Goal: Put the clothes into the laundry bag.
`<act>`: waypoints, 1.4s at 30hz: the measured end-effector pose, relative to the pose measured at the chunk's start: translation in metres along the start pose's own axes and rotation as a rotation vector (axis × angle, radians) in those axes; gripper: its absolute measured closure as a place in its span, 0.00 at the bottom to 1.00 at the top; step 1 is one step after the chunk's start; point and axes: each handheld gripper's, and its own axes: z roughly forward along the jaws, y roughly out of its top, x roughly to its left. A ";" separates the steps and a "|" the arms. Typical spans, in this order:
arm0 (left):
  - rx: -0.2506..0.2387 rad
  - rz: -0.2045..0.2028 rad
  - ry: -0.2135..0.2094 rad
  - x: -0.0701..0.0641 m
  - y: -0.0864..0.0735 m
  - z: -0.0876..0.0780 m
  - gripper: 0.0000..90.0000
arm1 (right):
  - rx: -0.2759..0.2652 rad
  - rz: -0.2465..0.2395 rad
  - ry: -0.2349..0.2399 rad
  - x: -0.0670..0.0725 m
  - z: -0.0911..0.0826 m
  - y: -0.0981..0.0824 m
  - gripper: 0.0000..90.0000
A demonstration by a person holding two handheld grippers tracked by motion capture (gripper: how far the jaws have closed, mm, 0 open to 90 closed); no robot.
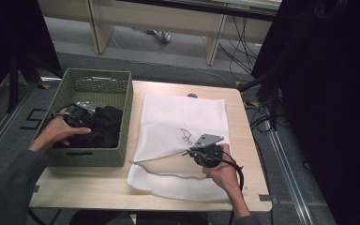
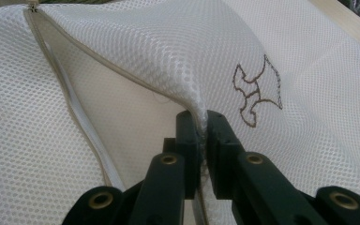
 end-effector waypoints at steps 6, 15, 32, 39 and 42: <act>0.039 -0.023 -0.008 0.000 -0.003 0.016 0.07 | 0.001 -0.002 0.001 0.001 0.001 0.000 0.95; 0.027 -0.094 0.101 0.005 0.000 0.014 0.70 | -0.004 -0.008 -0.003 0.001 0.001 0.000 0.95; 0.071 -0.118 0.046 0.005 0.001 0.028 0.10 | 0.008 -0.013 0.006 0.001 0.002 0.000 0.95; 0.102 -0.086 0.059 0.000 -0.004 0.044 0.00 | -0.013 -0.026 -0.002 0.001 0.004 -0.001 0.95; 0.096 -0.061 0.072 -0.003 -0.007 0.046 0.00 | 0.002 -0.018 0.009 0.002 0.001 -0.001 0.95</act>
